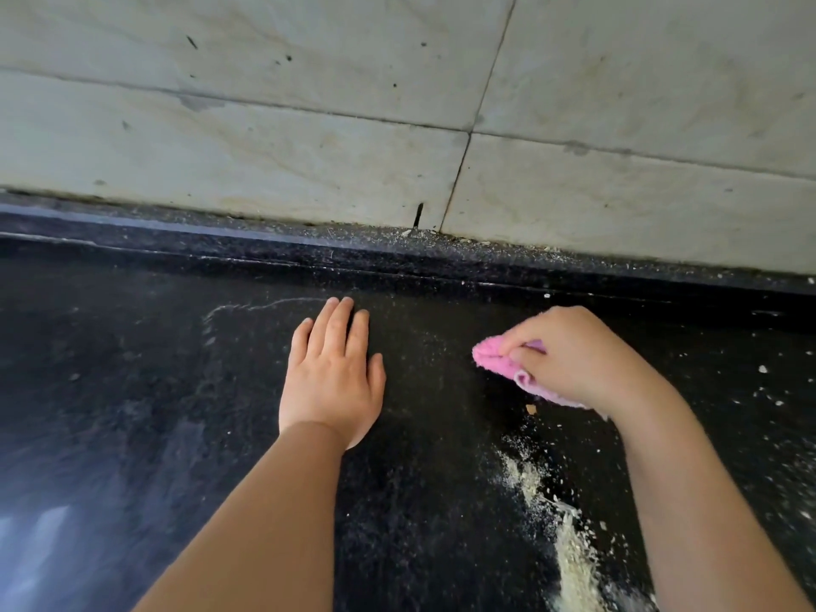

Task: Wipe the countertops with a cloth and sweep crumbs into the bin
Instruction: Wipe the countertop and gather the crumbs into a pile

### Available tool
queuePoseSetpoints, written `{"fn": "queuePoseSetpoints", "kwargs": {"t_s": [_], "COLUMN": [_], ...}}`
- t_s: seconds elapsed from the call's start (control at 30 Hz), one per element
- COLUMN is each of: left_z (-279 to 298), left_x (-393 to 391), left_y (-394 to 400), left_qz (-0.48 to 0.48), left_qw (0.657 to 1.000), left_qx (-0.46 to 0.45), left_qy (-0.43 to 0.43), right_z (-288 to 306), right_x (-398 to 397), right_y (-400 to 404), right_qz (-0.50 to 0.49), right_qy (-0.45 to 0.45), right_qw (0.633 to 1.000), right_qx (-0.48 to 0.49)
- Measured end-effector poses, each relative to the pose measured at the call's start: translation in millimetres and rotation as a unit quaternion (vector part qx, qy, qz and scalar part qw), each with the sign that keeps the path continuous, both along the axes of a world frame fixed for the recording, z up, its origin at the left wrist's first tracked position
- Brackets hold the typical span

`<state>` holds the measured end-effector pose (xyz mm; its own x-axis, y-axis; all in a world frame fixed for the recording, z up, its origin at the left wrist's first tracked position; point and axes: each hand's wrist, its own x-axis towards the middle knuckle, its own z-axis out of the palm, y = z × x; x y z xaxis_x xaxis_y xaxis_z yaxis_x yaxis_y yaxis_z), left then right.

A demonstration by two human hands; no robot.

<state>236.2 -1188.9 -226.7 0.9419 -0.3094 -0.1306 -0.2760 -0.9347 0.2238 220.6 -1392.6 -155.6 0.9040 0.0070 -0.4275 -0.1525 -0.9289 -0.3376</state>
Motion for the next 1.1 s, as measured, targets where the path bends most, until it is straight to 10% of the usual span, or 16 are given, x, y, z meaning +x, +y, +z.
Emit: {"fn": "queuePoseSetpoints", "kwargs": {"t_s": [0.37, 0.57, 0.83, 1.1], "left_z": [-5, -4, -6, -3], "left_x": [1, 1, 5, 2], "left_y": [0, 0, 1, 1], "left_qz": [0.006, -0.002, -0.01, -0.013], "left_qw": [1.0, 1.0, 0.999, 1.0], "left_qx": [0.01, 0.023, 0.019, 0.022], "left_qy": [-0.012, -0.005, -0.024, 0.004], "right_z": [-52, 12, -36, 14], "right_x": [15, 25, 34, 15], "right_y": [43, 16, 48, 18], "right_qz": [-0.087, 0.091, 0.013, 0.058], "right_qy": [-0.302, 0.066, -0.181, 0.1], "right_qw": [0.948, 0.993, 0.983, 0.993], "right_qx": [-0.055, -0.026, -0.039, -0.006]}}
